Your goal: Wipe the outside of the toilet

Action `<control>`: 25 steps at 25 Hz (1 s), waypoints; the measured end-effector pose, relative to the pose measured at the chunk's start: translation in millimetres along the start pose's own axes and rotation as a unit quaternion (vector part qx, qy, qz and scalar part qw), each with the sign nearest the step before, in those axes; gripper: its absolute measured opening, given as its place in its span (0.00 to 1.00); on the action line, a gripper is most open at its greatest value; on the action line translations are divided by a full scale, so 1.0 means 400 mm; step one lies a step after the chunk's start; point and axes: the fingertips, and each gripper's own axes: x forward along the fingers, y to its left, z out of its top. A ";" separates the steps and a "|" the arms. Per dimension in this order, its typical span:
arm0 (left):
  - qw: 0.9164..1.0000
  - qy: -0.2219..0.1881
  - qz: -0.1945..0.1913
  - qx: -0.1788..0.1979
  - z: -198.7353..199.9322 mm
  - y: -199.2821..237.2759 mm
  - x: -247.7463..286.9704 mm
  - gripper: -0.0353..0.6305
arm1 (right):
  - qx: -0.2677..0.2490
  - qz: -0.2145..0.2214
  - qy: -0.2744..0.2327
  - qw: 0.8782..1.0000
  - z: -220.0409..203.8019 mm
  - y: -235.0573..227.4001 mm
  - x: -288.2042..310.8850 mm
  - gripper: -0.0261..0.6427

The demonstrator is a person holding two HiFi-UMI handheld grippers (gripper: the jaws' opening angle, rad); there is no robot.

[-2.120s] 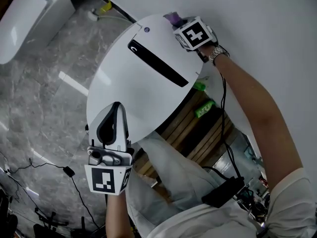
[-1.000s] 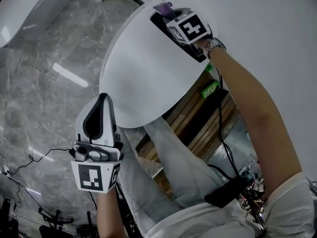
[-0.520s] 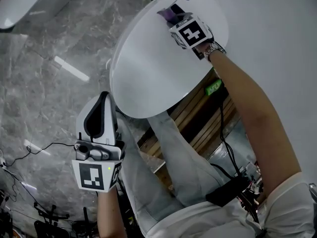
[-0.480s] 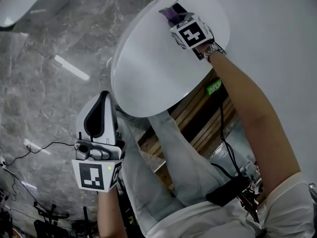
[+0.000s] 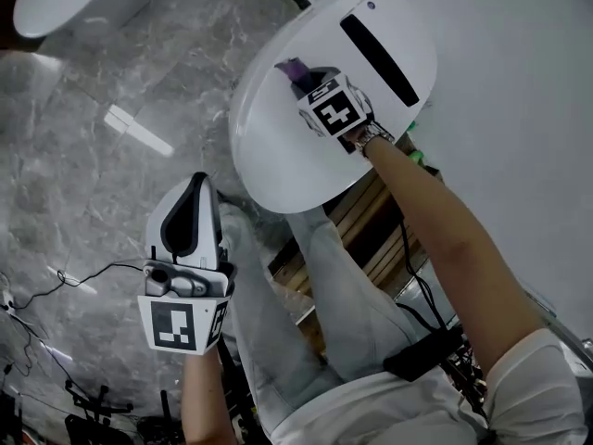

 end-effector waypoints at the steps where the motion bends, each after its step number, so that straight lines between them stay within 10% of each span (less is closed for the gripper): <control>1: 1.000 -0.003 -0.002 0.003 0.014 0.003 -0.002 0.06 | -0.004 0.009 -0.001 1.000 0.002 0.049 0.003 0.18; 18: 0.999 -0.022 0.026 -0.004 0.050 0.106 -0.113 0.06 | -0.058 0.093 0.032 0.993 -0.014 0.482 0.030 0.18; 25: 0.999 -0.009 0.035 0.006 0.028 0.100 -0.058 0.06 | -0.137 0.186 0.067 0.971 -0.048 0.636 0.053 0.18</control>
